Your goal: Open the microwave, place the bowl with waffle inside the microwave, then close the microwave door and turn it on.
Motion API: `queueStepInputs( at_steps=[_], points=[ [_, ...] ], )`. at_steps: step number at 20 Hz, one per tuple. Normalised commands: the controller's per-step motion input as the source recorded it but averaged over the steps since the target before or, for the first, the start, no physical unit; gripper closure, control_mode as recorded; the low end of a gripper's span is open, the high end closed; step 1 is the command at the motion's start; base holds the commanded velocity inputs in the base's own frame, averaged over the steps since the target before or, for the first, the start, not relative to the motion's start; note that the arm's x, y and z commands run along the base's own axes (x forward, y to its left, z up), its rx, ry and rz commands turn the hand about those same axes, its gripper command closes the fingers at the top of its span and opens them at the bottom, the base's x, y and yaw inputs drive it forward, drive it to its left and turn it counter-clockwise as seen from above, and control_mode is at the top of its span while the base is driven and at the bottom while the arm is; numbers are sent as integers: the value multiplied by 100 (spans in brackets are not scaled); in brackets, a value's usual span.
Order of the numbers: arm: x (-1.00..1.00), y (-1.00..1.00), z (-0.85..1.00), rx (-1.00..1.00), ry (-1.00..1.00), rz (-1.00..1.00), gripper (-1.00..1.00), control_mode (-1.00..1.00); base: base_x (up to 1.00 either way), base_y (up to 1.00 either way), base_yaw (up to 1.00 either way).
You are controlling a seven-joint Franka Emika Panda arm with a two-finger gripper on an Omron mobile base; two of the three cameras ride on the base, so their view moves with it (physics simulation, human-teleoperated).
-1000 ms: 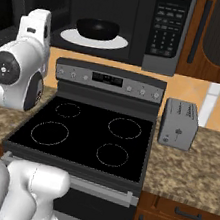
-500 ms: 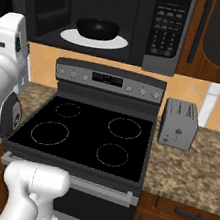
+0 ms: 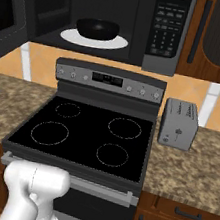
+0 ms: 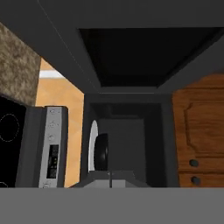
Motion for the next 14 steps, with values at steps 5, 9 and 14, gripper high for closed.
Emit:
queueStepInputs(
  at_steps=[5,9,14],
  points=[
    [-100,53,0,-22,18,0,100,-100,0,0,0],
    [-71,52,0,-11,21,-3,100,-100,0,0,0],
    [-65,29,-1,-3,4,-7,100,-100,0,0,0]
  ],
)
